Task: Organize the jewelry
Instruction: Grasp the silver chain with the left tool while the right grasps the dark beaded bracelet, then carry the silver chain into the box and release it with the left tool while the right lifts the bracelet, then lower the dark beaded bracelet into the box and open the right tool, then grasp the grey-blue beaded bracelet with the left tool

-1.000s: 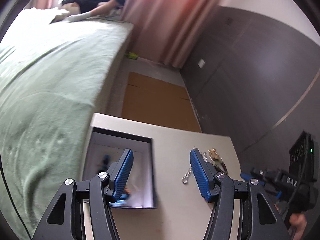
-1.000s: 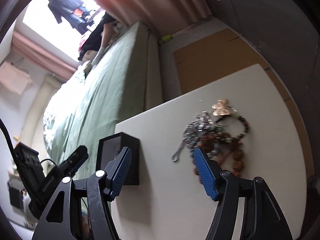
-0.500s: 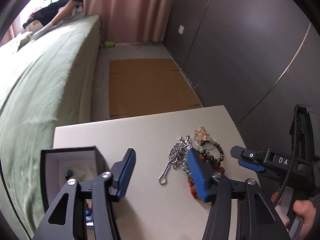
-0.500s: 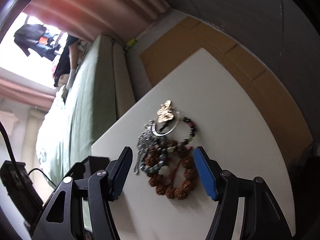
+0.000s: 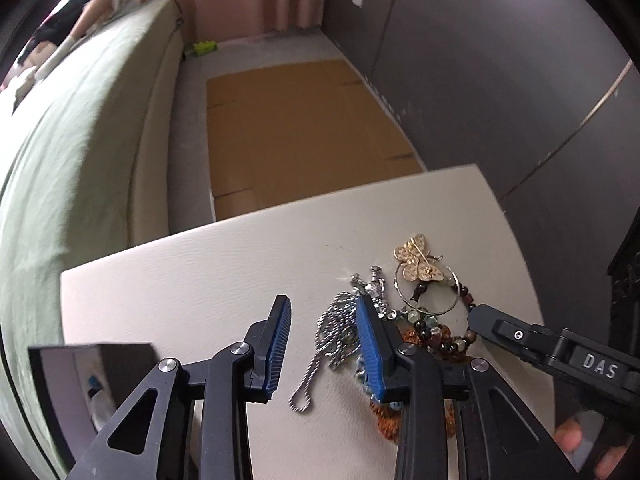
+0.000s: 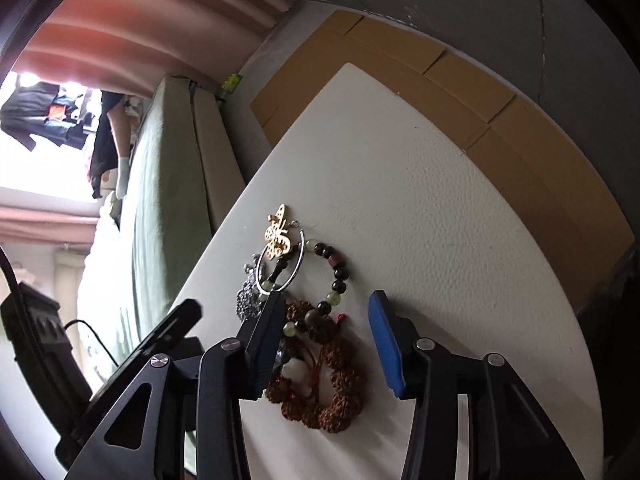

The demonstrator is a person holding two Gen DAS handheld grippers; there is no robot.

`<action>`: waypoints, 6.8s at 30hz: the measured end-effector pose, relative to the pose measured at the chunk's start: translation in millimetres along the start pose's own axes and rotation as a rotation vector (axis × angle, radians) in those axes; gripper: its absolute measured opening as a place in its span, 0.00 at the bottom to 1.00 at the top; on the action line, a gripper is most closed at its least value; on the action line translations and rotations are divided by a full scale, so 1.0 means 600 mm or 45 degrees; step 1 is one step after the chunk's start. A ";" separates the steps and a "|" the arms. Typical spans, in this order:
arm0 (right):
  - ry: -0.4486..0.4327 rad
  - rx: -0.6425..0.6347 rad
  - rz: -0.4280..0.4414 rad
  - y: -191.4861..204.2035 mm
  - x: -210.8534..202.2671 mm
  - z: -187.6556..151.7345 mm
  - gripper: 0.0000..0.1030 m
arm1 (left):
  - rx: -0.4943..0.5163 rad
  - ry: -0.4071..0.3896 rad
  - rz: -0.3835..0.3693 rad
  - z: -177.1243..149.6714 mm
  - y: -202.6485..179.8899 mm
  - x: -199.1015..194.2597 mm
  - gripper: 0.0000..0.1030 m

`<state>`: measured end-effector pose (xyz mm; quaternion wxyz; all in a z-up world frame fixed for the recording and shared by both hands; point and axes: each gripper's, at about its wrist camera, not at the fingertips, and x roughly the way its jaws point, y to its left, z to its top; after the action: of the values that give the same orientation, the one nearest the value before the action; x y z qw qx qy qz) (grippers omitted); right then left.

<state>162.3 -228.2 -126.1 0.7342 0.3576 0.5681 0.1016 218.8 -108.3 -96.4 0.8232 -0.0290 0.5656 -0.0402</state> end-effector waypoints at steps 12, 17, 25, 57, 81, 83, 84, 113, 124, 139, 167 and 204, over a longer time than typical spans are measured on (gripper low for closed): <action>-0.018 0.075 0.084 -0.024 -0.016 -0.003 0.10 | -0.062 0.039 -0.064 0.009 -0.013 0.038 0.34; -0.046 0.050 0.091 -0.016 -0.038 -0.005 0.10 | -0.081 0.053 -0.094 0.015 -0.017 0.051 0.42; -0.053 0.042 0.081 -0.012 -0.043 0.002 0.10 | 0.076 0.005 0.046 0.001 -0.048 0.050 0.38; -0.088 -0.294 0.479 0.121 -0.105 -0.060 0.10 | -0.035 -0.469 0.070 -0.034 0.093 -0.366 0.15; -0.102 -0.414 0.568 0.165 -0.112 -0.095 0.10 | -0.070 -0.580 0.192 -0.035 0.158 -0.440 0.15; -0.099 -0.411 0.568 0.165 -0.111 -0.095 0.10 | -0.085 -0.569 0.180 -0.036 0.166 -0.427 0.15; -0.100 -0.412 0.566 0.166 -0.111 -0.095 0.10 | -0.093 -0.563 0.171 -0.037 0.170 -0.418 0.15; -0.059 -0.462 0.546 0.203 -0.080 -0.118 0.10 | -0.474 -0.421 -0.146 -0.141 0.267 -0.186 0.49; 0.012 -0.630 0.633 0.280 -0.038 -0.177 0.10 | -0.635 -0.498 -0.159 -0.188 0.340 -0.218 0.54; 0.029 -0.718 0.386 0.333 0.067 -0.223 0.10 | -0.811 -0.530 -0.209 -0.230 0.428 -0.241 0.54; -0.166 -0.474 0.125 0.206 -0.057 -0.123 0.56 | -0.584 -0.511 -0.215 -0.187 0.304 -0.221 0.54; -0.122 -0.139 0.108 0.030 -0.097 -0.006 0.55 | -0.342 -0.013 -0.190 -0.070 0.027 -0.007 0.43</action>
<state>144.4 -246.1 -70.4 0.7740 0.3454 0.5102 0.1461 178.9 -92.1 -109.2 0.8094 -0.1810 0.5580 -0.0250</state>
